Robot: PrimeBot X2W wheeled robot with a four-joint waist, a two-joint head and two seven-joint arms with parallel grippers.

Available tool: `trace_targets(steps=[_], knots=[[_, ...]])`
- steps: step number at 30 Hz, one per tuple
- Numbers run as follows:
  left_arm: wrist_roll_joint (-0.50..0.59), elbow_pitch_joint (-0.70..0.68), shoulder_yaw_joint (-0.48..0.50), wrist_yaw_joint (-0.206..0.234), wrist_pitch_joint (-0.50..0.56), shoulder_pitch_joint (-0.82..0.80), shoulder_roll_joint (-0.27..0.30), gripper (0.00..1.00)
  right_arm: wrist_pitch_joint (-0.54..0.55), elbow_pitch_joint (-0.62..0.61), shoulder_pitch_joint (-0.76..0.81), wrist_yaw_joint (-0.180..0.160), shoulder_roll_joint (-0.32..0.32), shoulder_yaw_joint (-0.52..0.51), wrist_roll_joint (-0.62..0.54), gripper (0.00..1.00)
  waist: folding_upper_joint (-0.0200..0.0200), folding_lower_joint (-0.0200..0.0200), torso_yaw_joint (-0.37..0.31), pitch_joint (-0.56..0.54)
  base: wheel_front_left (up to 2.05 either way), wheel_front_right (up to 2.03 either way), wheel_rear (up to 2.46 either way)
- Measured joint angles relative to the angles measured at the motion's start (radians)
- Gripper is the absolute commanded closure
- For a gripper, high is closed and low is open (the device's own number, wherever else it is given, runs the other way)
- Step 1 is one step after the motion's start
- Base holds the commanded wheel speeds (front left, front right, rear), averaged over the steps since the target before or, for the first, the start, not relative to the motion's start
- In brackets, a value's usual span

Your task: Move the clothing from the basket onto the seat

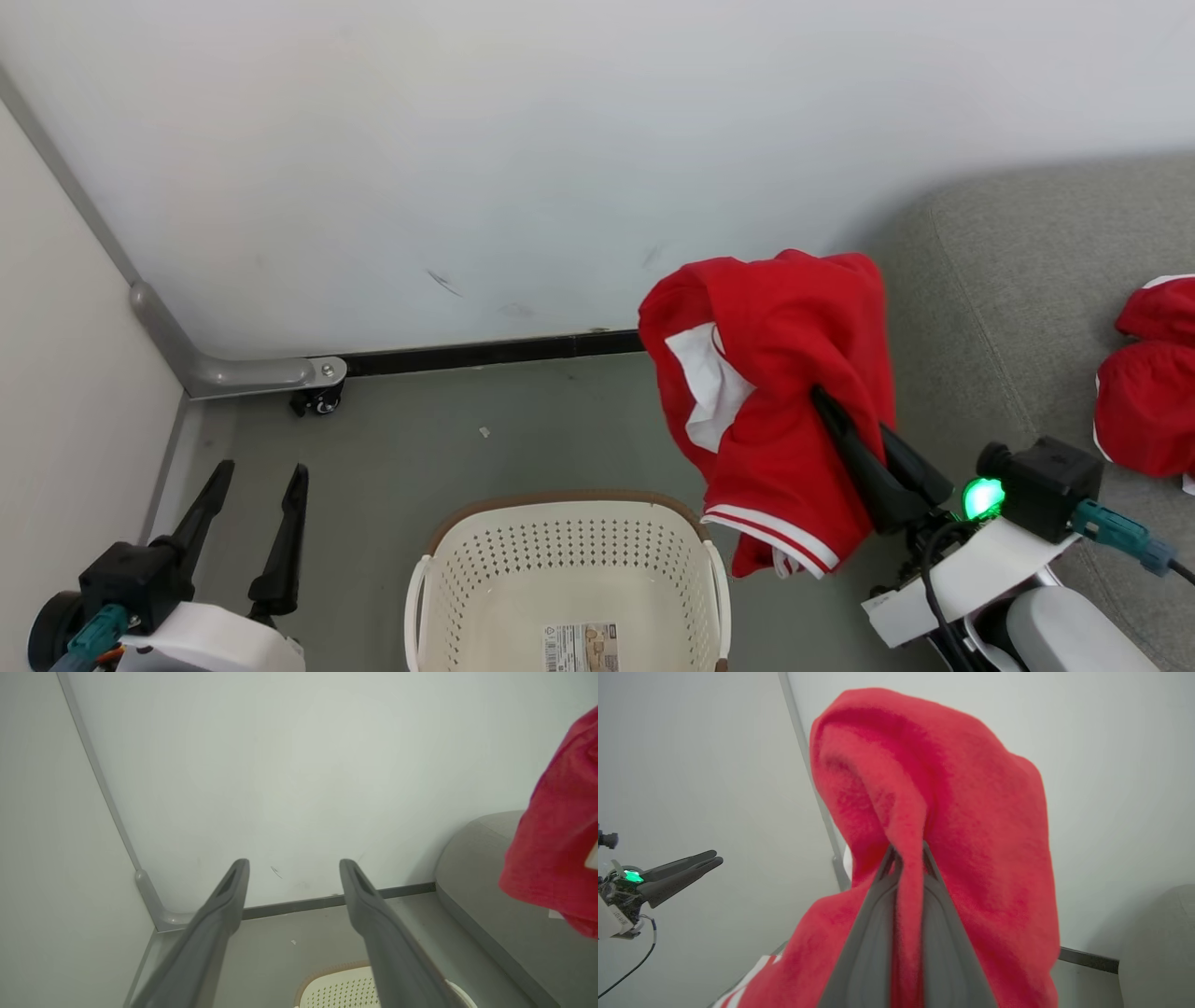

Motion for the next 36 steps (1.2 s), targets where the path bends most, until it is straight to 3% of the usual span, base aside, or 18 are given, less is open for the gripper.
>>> trace_targets(steps=[14, 36], knots=[[0.001, 0.023, 0.066, 0.007, 0.000, 0.051, 0.003, 0.00, 0.000, -0.003, 0.068, 0.000, 0.013, -0.114, -0.011, 1.00, 0.0000, 0.0000, -0.013, 0.000, 0.00, 0.00, 0.00], [0.023, -0.008, 0.108, -0.021, -0.002, 0.067, -0.016, 0.00, 0.000, -0.034, 0.103, 0.000, 0.034, -0.180, -0.037, 1.00, 0.0000, 0.0000, -0.035, 0.008, 0.00, 0.00, 0.00]])
